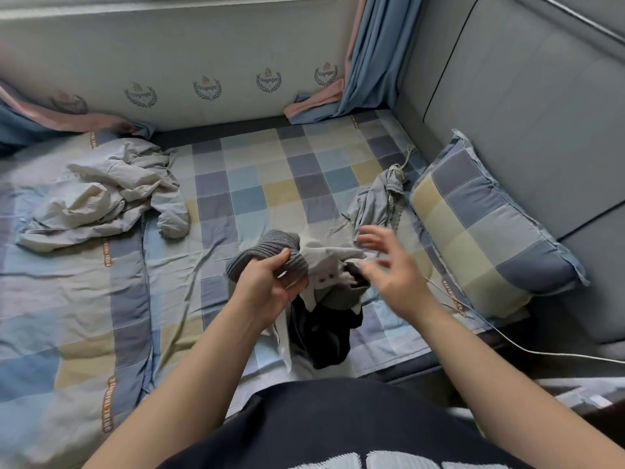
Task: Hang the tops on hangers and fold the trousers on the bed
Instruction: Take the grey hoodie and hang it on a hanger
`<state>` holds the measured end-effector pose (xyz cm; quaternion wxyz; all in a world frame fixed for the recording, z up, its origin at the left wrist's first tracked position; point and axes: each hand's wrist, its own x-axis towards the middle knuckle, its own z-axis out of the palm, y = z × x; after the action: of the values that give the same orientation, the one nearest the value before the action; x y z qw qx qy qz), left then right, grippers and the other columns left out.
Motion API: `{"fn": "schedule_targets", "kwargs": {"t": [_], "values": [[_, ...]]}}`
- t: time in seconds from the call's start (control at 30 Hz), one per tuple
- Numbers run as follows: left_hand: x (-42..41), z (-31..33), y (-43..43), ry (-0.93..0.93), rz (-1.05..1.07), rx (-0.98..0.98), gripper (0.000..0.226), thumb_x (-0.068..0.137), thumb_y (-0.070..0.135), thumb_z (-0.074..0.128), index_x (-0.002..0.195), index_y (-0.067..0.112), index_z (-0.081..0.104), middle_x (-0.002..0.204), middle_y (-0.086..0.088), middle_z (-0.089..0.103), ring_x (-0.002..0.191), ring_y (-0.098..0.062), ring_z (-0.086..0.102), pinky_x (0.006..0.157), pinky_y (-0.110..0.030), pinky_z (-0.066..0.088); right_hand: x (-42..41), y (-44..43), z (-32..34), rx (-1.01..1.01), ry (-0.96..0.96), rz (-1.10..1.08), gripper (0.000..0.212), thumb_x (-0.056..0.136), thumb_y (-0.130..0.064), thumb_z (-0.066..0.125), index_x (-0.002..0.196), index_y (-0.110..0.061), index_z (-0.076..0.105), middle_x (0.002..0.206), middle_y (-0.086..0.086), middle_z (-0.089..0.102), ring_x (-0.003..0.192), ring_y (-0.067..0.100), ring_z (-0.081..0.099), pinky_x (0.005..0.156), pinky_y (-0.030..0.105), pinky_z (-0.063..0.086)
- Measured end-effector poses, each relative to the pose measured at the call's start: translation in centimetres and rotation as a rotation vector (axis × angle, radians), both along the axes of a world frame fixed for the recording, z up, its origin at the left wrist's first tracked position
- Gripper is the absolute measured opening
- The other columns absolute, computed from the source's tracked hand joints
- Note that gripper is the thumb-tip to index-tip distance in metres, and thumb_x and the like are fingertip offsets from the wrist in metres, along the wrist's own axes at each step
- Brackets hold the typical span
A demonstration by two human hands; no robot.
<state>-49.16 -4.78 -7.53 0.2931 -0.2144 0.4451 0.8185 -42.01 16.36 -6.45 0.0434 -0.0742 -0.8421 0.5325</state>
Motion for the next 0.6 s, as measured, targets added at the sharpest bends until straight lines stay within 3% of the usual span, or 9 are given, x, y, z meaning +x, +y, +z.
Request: {"fn": "schedule_targets", "kwargs": {"t": [0.1,0.2,0.3,0.37,0.43,0.5,0.53,0.6], "values": [[0.3,1.2,0.0,0.099,-0.04,0.002,0.008,0.099,0.008,0.053,0.101,0.01,0.061,0.087,-0.009,0.07,0.075,-0.024,0.071,0.068,-0.04,0.059,-1.4,-3.0,-0.7,0.095,-0.239,0.333,0.063,0.078,-0.047,0.073,0.136,-0.032,0.052,0.13,-0.004,0.058,0.124,0.016,0.055,0.109,0.035,0.043],[0.1,1.9,-0.7,0.159,-0.039,-0.06,0.006,0.1,0.011,0.056,0.101,0.009,0.061,0.093,-0.013,0.07,0.074,-0.024,0.072,0.067,-0.041,0.061,-2.5,-3.9,-1.7,0.112,-0.214,0.278,0.042,0.087,-0.029,0.074,0.127,-0.03,0.063,0.117,0.0,0.071,0.113,0.023,0.063,0.101,0.046,0.048],[-0.5,1.5,-1.5,0.21,-0.038,-0.196,0.018,0.1,0.027,0.061,0.094,0.011,0.067,0.083,-0.006,0.069,0.074,-0.021,0.068,0.074,-0.04,0.06,-2.8,-3.8,-1.9,-0.075,-0.164,0.234,0.029,0.09,-0.021,0.068,0.119,-0.025,0.069,0.11,0.001,0.074,0.108,0.024,0.067,0.097,0.051,0.05],[-0.7,0.7,-2.2,0.42,-0.176,-0.481,0.02,0.097,0.037,0.065,0.086,0.021,0.073,0.077,0.002,0.064,0.076,-0.017,0.061,0.07,-0.028,0.052,-3.2,-3.6,-1.7,-0.211,-0.134,0.247,0.027,0.091,-0.019,0.067,0.117,-0.023,0.07,0.109,0.001,0.075,0.108,0.022,0.069,0.099,0.048,0.051],[-0.5,0.0,-2.9,0.639,-0.461,-0.666,0.009,0.088,0.035,0.076,0.095,0.028,0.076,0.099,0.005,0.063,0.095,-0.013,0.06,0.082,-0.021,0.047,-3.6,-3.3,-1.2,-0.297,-0.113,0.273,0.024,0.09,-0.015,0.067,0.11,-0.026,0.071,0.108,-0.002,0.076,0.106,0.017,0.07,0.096,0.035,0.053],[-0.1,-1.1,-3.2,0.686,-0.69,-0.662,0.045,0.08,0.028,0.085,0.121,0.033,0.067,0.125,0.005,0.06,0.115,-0.002,0.057,0.097,-0.016,0.042,-3.8,-3.1,-0.8,-0.342,-0.098,0.296,0.023,0.089,-0.011,0.066,0.108,-0.025,0.071,0.108,-0.003,0.076,0.107,0.013,0.07,0.094,0.026,0.05],[0.2,-1.4,-3.1,0.675,-0.727,-0.632,0.054,0.078,0.022,0.087,0.125,0.033,0.062,0.126,0.004,0.062,0.112,0.004,0.059,0.094,-0.013,0.044,-3.9,-3.1,-0.6,-0.346,-0.085,0.307,0.023,0.089,-0.01,0.066,0.107,-0.023,0.071,0.109,-0.003,0.076,0.107,0.013,0.069,0.094,0.024,0.05],[0.5,-1.8,-2.3,0.693,-0.696,-0.67,0.049,0.078,0.015,0.086,0.121,0.024,0.063,0.112,-0.003,0.069,0.094,-0.002,0.064,0.083,-0.02,0.05,-3.9,-2.8,-0.4,-0.34,-0.065,0.332,0.024,0.089,-0.008,0.067,0.107,-0.023,0.07,0.109,-0.002,0.076,0.107,0.013,0.069,0.094,0.024,0.05]]}}
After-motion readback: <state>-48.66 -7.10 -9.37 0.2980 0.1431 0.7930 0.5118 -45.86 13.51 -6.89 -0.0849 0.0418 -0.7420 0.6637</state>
